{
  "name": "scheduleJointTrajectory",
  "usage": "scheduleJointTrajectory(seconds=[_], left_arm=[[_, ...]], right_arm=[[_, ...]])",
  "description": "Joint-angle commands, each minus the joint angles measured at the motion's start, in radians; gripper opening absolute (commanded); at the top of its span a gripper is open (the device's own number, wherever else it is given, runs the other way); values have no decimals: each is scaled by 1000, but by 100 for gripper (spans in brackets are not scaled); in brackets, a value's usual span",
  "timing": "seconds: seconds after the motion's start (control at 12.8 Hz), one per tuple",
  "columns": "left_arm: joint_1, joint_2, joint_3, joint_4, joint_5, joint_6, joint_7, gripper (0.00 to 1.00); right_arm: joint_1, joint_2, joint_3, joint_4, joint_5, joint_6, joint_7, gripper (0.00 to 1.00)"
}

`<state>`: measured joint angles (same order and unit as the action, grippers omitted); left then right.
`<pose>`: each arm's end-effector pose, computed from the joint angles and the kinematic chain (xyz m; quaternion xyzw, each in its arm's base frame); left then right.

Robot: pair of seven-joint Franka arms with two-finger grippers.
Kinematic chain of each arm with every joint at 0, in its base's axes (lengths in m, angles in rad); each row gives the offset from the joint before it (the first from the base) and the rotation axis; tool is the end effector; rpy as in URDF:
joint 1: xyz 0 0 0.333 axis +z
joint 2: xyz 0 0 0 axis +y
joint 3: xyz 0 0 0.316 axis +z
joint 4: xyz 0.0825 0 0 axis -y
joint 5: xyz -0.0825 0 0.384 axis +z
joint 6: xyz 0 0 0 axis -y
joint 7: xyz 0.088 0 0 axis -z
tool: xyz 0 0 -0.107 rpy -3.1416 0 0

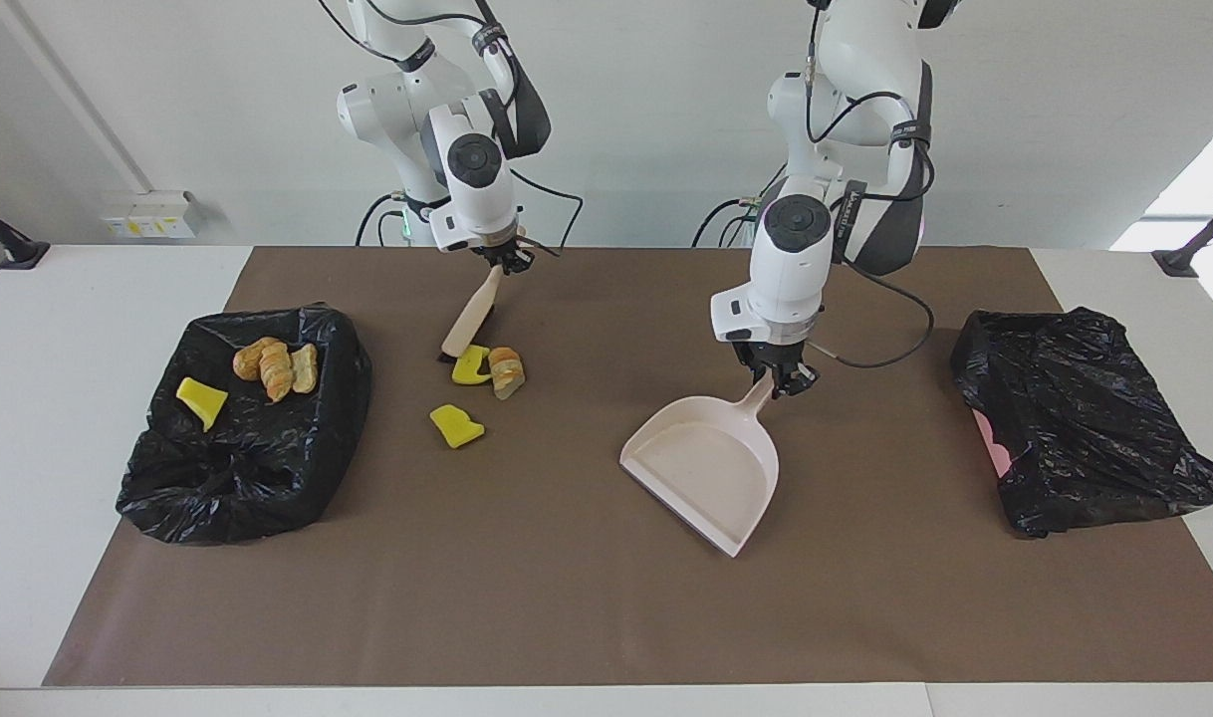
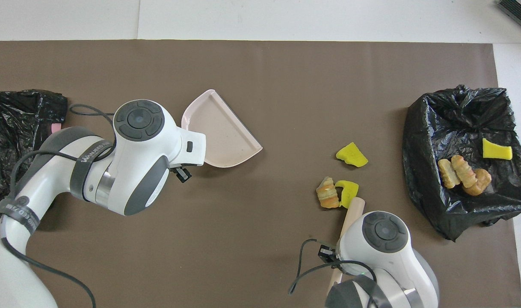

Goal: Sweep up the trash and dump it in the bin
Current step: 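Sweep the sponges and bread chunk into the dustpan with the right gripper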

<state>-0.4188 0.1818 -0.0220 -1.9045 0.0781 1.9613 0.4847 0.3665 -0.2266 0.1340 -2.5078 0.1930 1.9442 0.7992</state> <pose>0.5334 -0.2455 0.3944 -0.8849 0.4605 0.0631 0.0317 0.3478 0.2037 0.3413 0.9632 -0.1995 -0.1741 0.0469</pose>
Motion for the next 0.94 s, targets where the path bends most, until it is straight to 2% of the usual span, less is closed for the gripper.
scheduleJointTrajectory(seconds=[0.0,0.16,0.31,0.47,0.62,0.86], left_arm=[[29,-45,-4,-25,-32,-67,257,0],[37,-56,-4,-39,-32,-62,409,0],[26,-88,-4,-102,-32,-13,411,0],[22,-143,-6,-223,-32,111,414,0],[18,-151,-6,-249,-32,169,416,0],[5,-134,-4,-266,-32,223,413,0]], right_arm=[[34,130,12,130,86,15,-54,0],[46,167,13,194,100,6,-66,0],[80,206,16,280,117,-11,-127,0],[60,225,10,386,112,-146,-133,0],[-9,179,6,396,83,-252,-150,0],[-55,150,6,396,-74,-330,-242,0]])
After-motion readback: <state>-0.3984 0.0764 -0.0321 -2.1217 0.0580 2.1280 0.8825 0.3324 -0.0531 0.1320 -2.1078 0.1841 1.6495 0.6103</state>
